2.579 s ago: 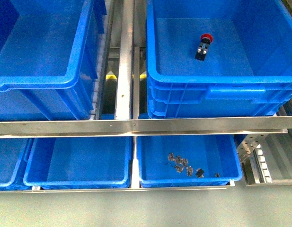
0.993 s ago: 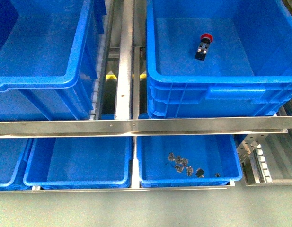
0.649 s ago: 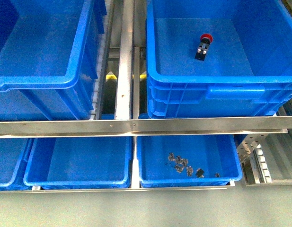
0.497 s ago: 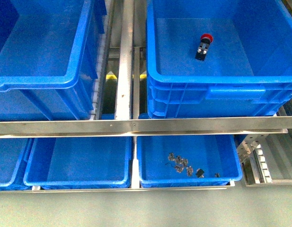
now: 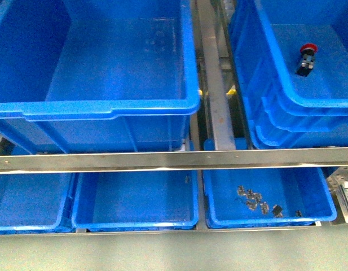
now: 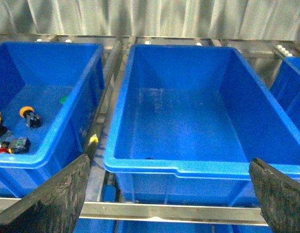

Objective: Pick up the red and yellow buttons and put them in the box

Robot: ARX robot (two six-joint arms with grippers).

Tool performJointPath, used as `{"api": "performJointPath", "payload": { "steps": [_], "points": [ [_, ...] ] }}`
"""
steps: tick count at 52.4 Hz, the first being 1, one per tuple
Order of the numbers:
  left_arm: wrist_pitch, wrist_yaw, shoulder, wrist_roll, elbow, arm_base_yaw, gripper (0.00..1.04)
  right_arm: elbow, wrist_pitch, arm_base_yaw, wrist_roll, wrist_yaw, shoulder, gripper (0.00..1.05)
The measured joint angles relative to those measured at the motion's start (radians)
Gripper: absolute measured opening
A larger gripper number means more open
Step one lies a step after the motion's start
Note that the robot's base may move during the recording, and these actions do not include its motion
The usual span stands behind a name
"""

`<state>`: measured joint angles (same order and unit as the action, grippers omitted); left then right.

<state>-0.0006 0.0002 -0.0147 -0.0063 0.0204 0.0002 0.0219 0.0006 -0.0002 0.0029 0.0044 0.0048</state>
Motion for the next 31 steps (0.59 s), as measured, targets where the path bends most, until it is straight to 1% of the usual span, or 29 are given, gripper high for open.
{"api": "performJointPath", "payload": {
  "steps": [31],
  "points": [
    [0.000, 0.000, 0.000, 0.000, 0.000, 0.000, 0.97, 0.000, -0.002, 0.000, 0.000, -0.004, -0.003, 0.98]
  ]
}}
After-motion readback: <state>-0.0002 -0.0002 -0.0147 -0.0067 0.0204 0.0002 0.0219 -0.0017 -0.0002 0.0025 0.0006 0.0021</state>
